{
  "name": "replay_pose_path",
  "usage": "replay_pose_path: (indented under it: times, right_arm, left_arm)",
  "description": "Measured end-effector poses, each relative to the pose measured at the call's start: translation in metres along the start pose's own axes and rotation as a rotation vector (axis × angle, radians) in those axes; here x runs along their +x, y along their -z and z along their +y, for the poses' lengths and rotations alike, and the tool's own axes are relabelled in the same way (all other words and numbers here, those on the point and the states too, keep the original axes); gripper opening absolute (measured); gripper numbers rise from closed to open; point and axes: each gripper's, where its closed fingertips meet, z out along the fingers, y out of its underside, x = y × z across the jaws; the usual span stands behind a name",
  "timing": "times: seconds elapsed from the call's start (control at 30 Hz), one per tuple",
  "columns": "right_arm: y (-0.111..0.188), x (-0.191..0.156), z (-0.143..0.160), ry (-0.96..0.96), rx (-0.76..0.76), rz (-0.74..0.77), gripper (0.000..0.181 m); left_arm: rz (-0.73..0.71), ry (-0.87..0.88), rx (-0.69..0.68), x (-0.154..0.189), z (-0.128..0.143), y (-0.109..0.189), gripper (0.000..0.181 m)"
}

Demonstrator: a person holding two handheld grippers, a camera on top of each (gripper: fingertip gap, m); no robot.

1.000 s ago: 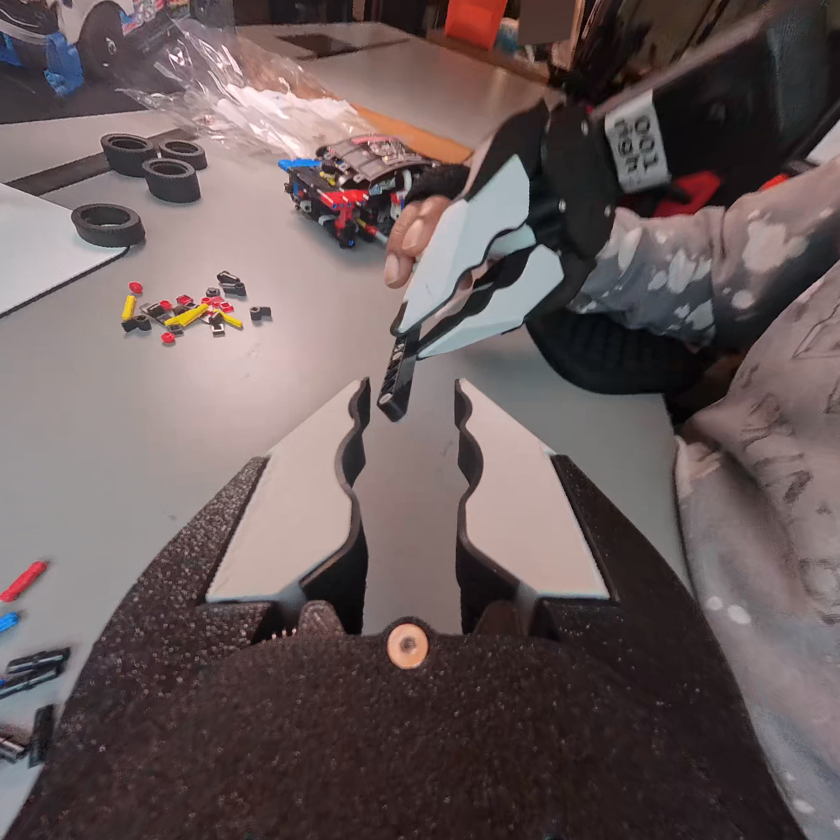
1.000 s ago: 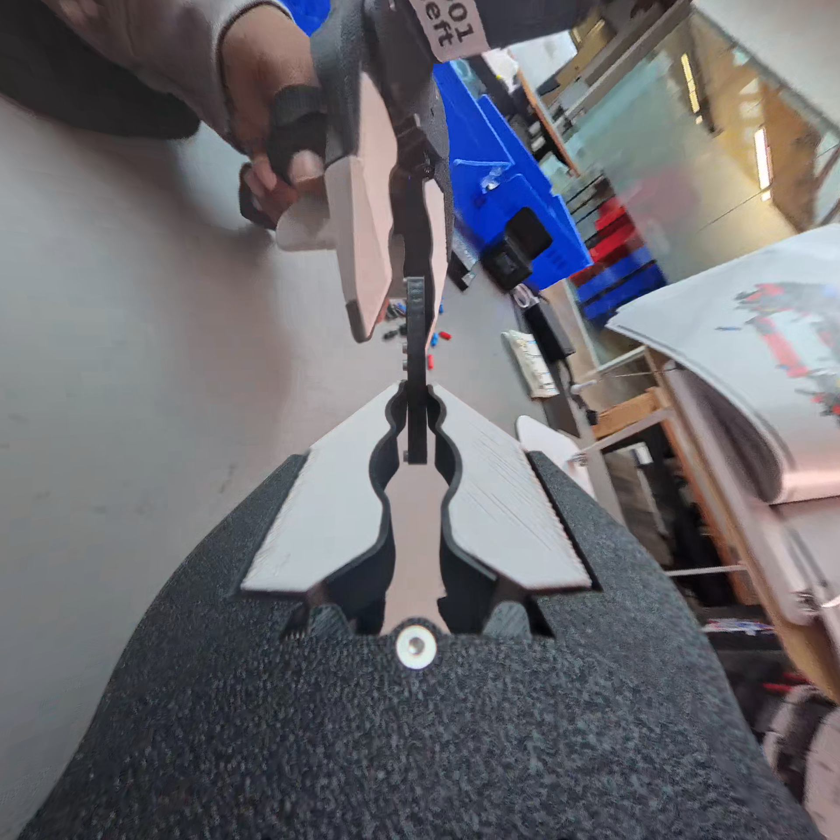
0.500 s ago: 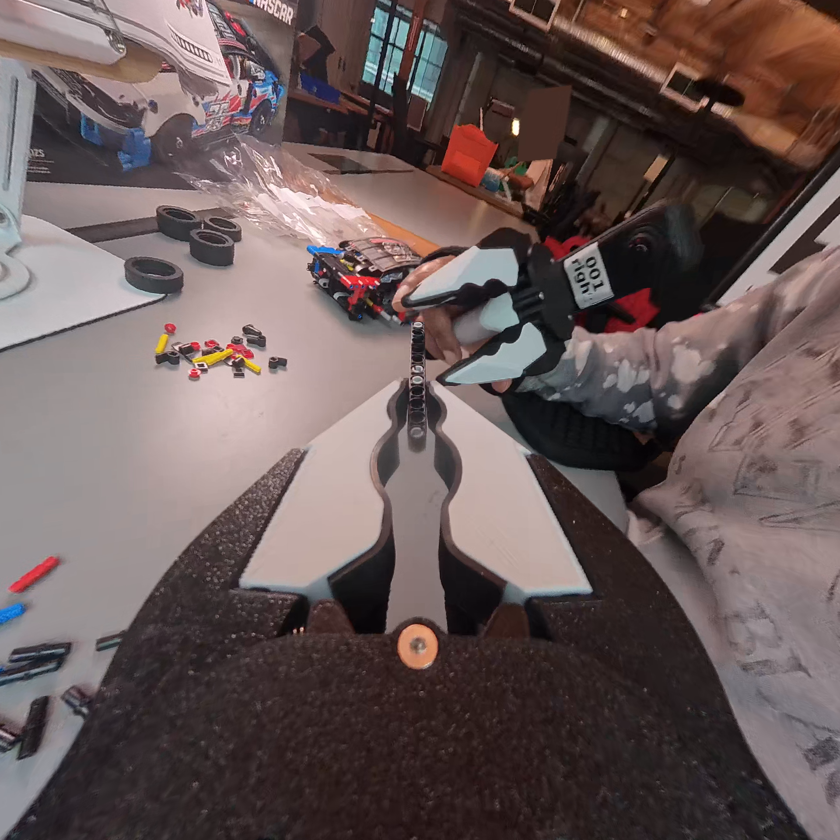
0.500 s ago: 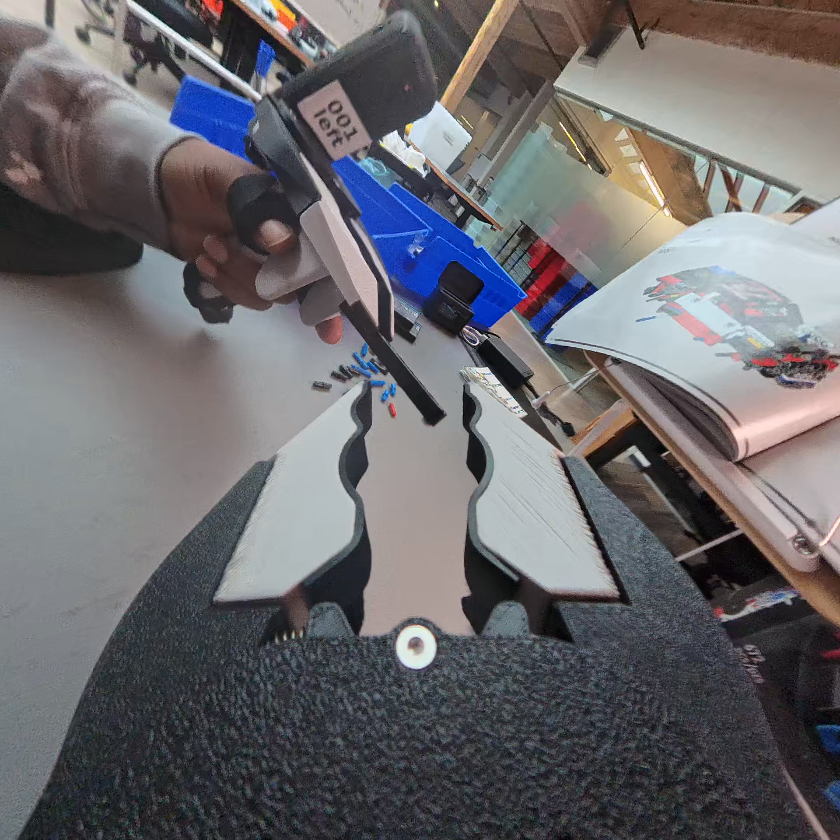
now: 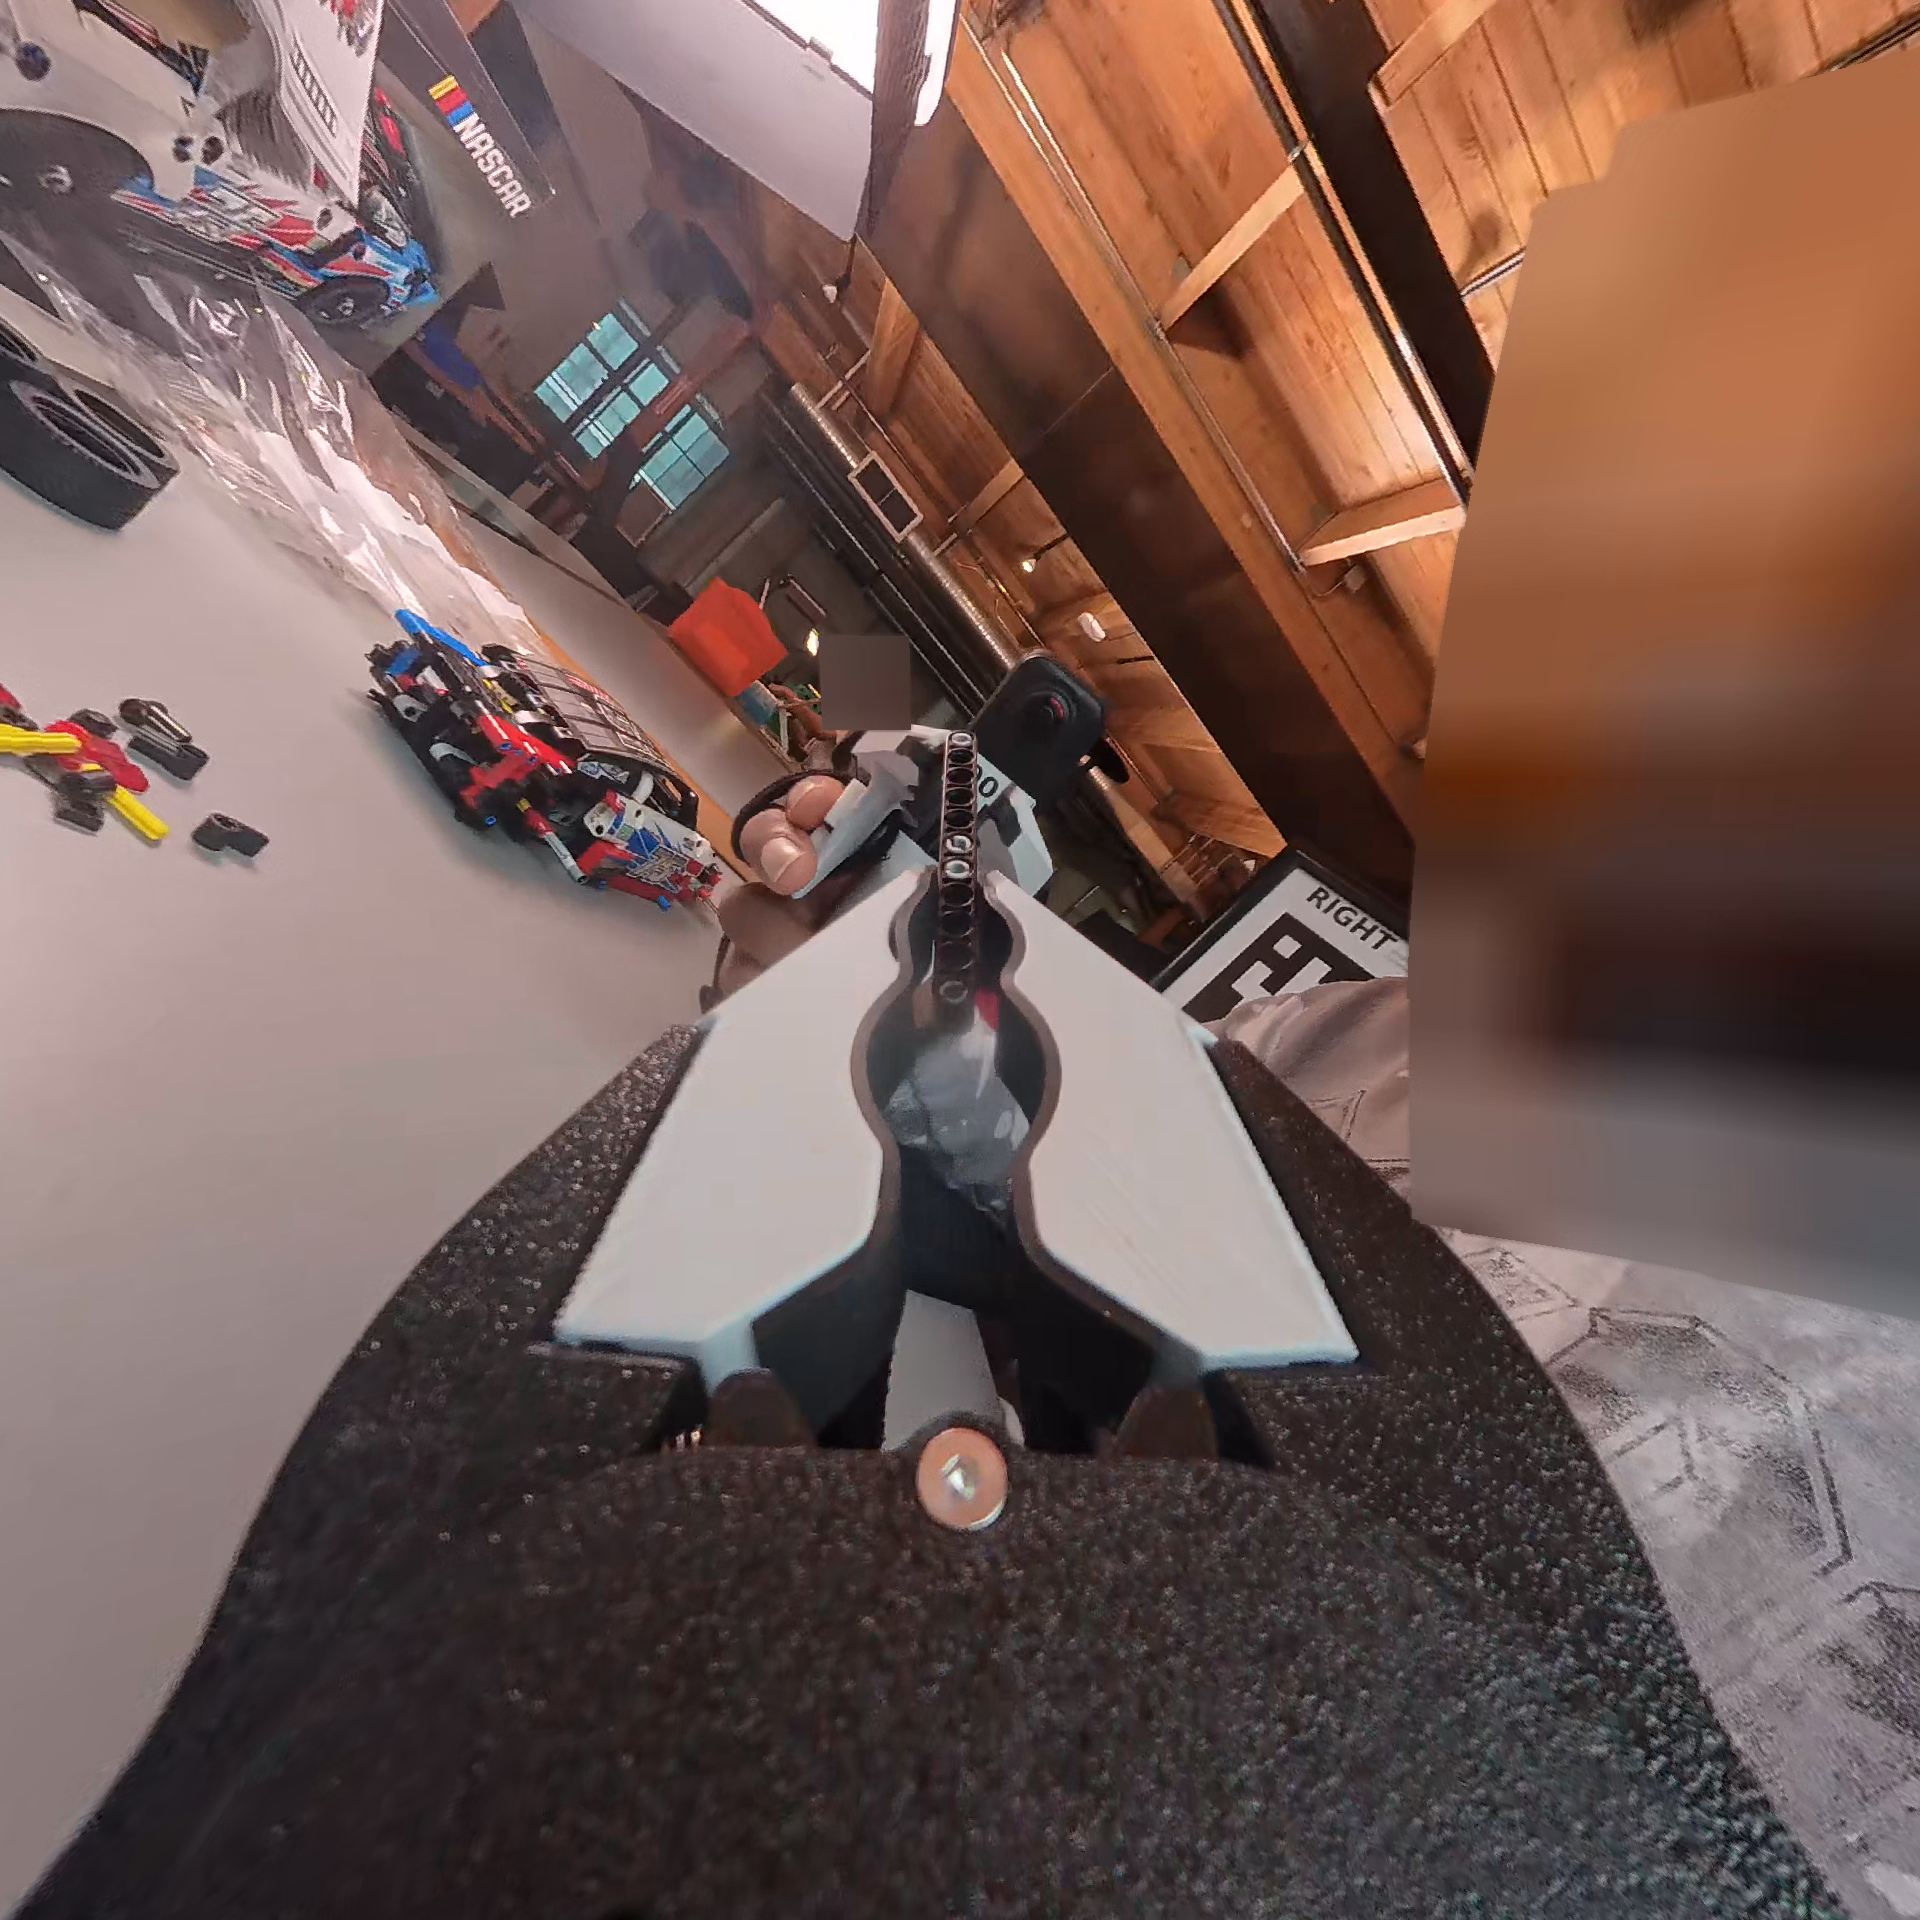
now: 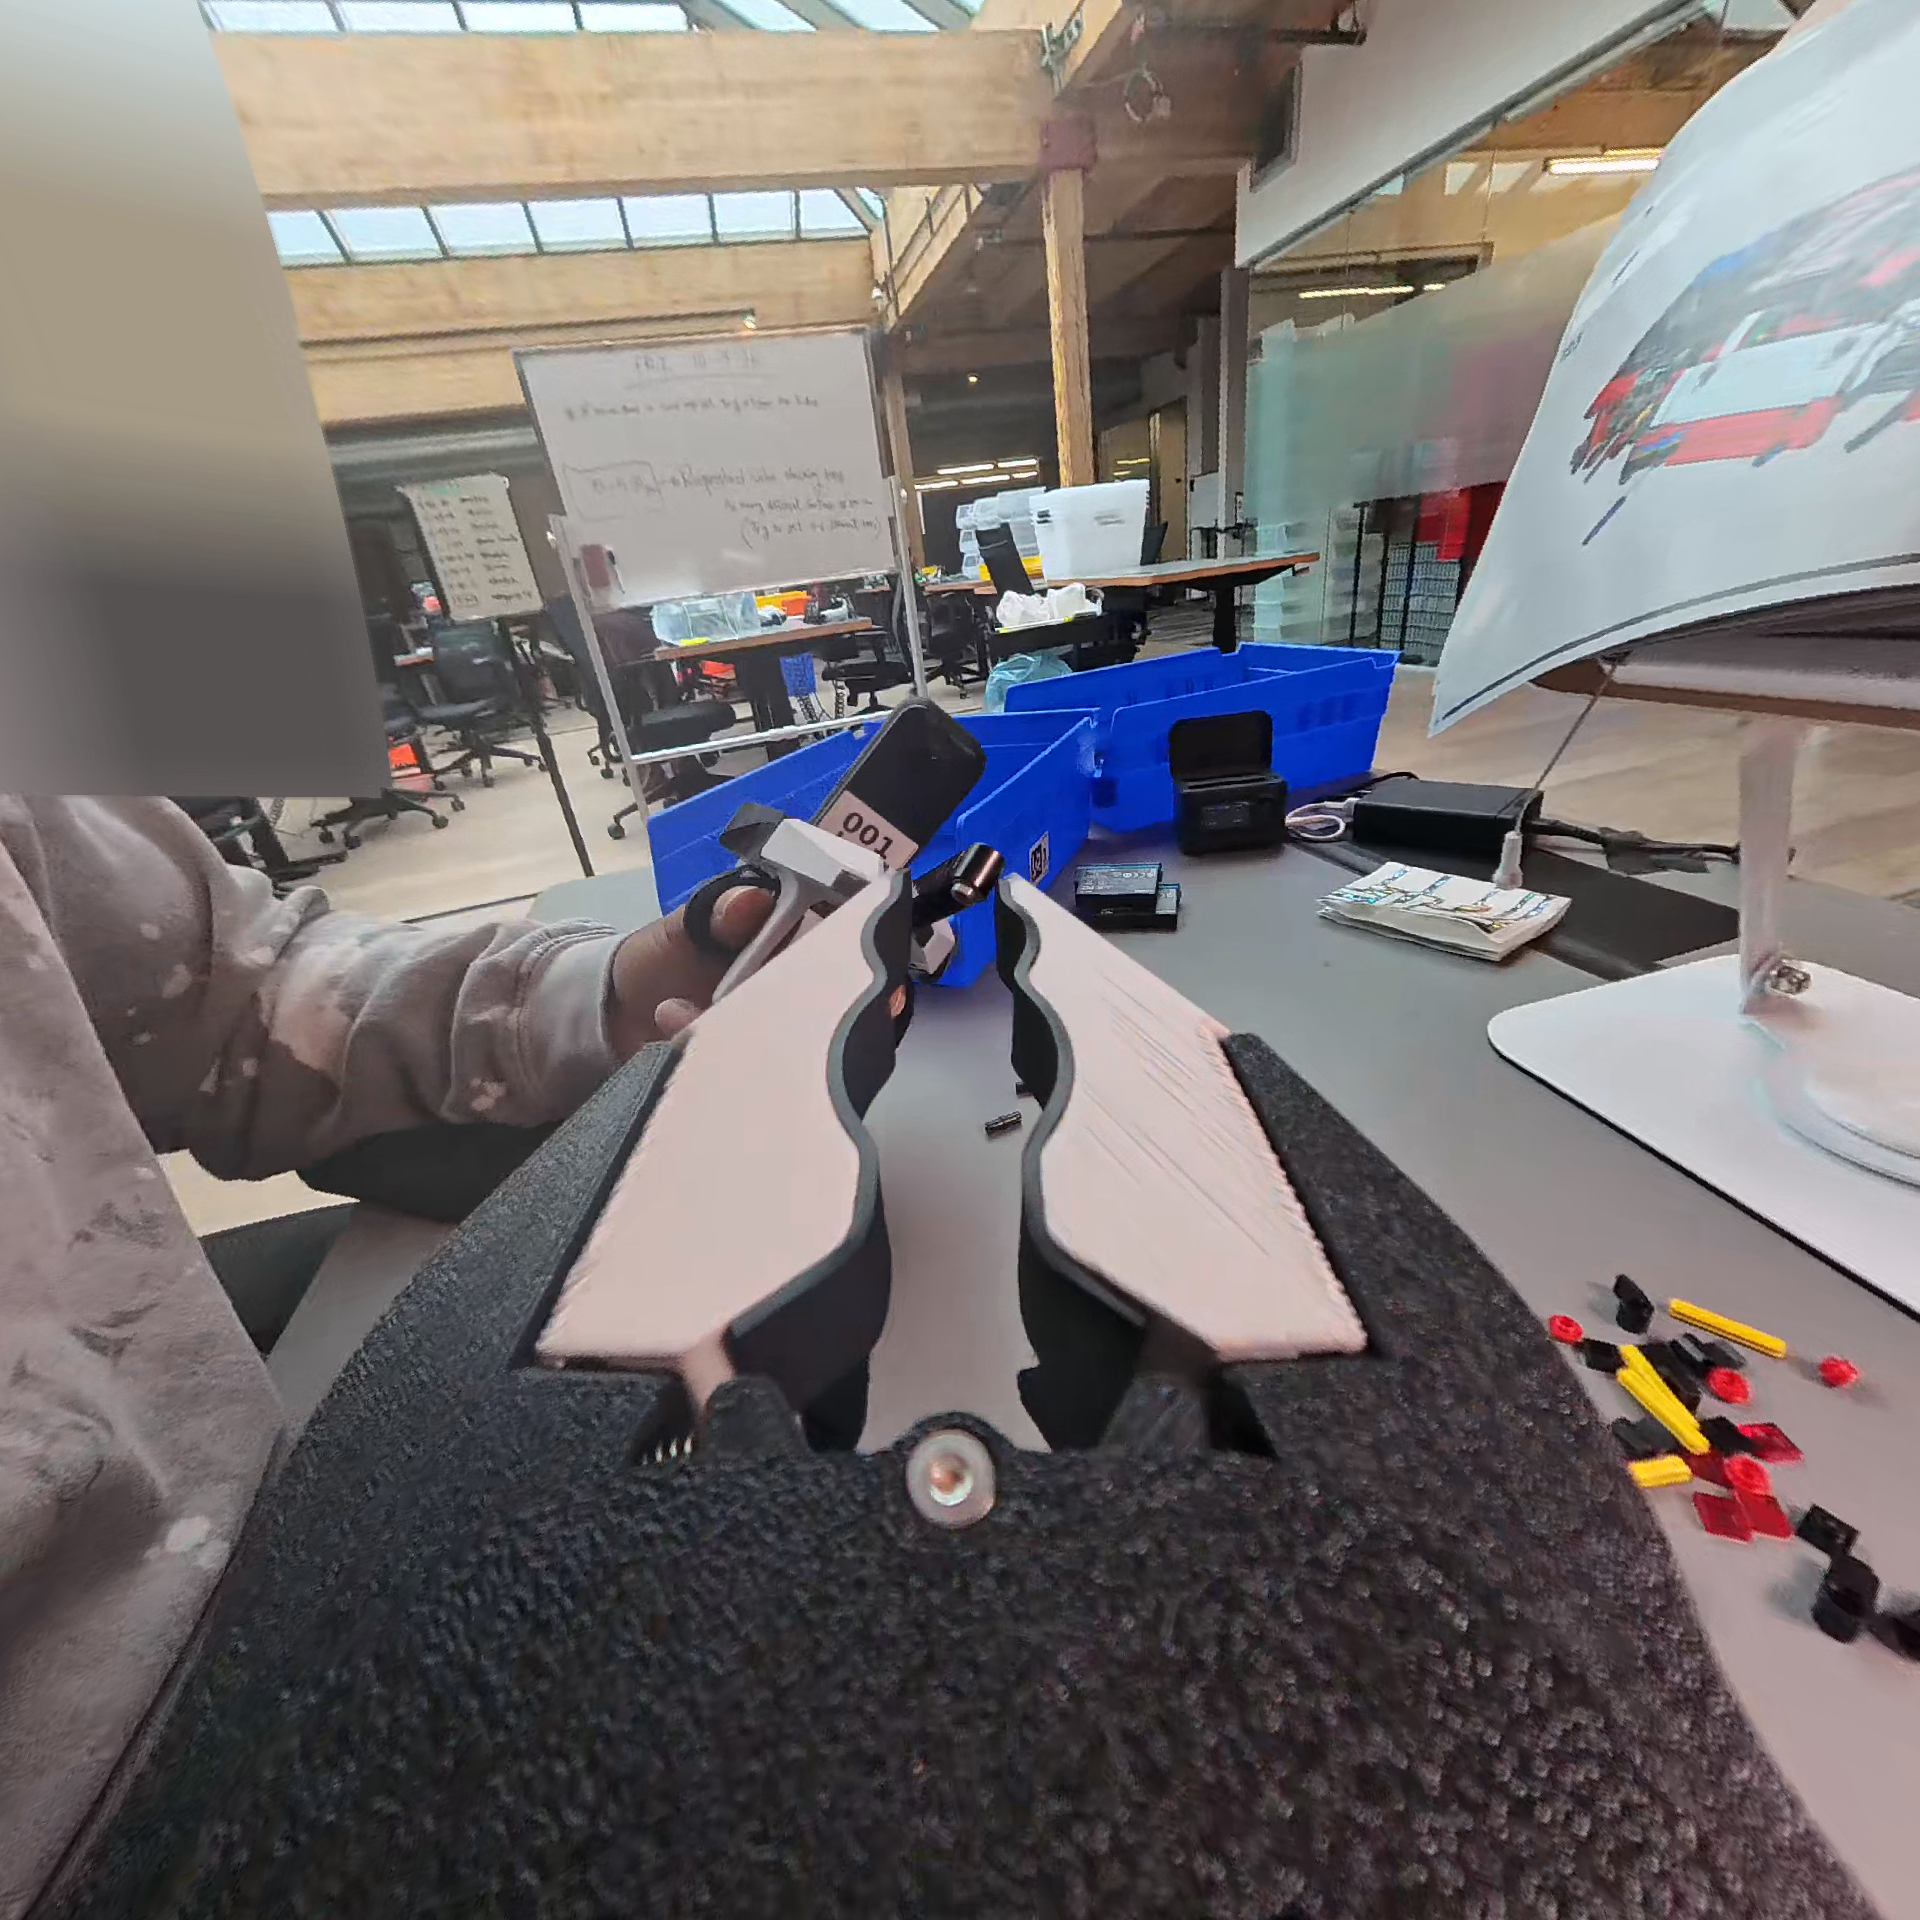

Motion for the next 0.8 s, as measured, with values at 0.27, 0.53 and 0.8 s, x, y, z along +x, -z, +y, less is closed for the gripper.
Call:
replay_pose_path:
  times: [0.27, 0.53, 0.8]
  right_arm:
    - [0.000, -0.001, 0.002, -0.088, -0.033, -0.038, 0.007]
    - [-0.006, -0.004, 0.017, -0.370, -0.101, -0.102, 0.006]
    - [-0.011, -0.022, 0.023, -0.380, -0.130, -0.186, 0.006]
  left_arm:
    - [-0.053, -0.021, -0.109, -0.011, 0.022, -0.009, 0.006]
    - [-0.084, -0.107, -0.262, -0.009, 0.046, -0.016, 0.012]
    - [-0.065, -0.150, -0.289, -0.003, 0.049, -0.016, 0.007]
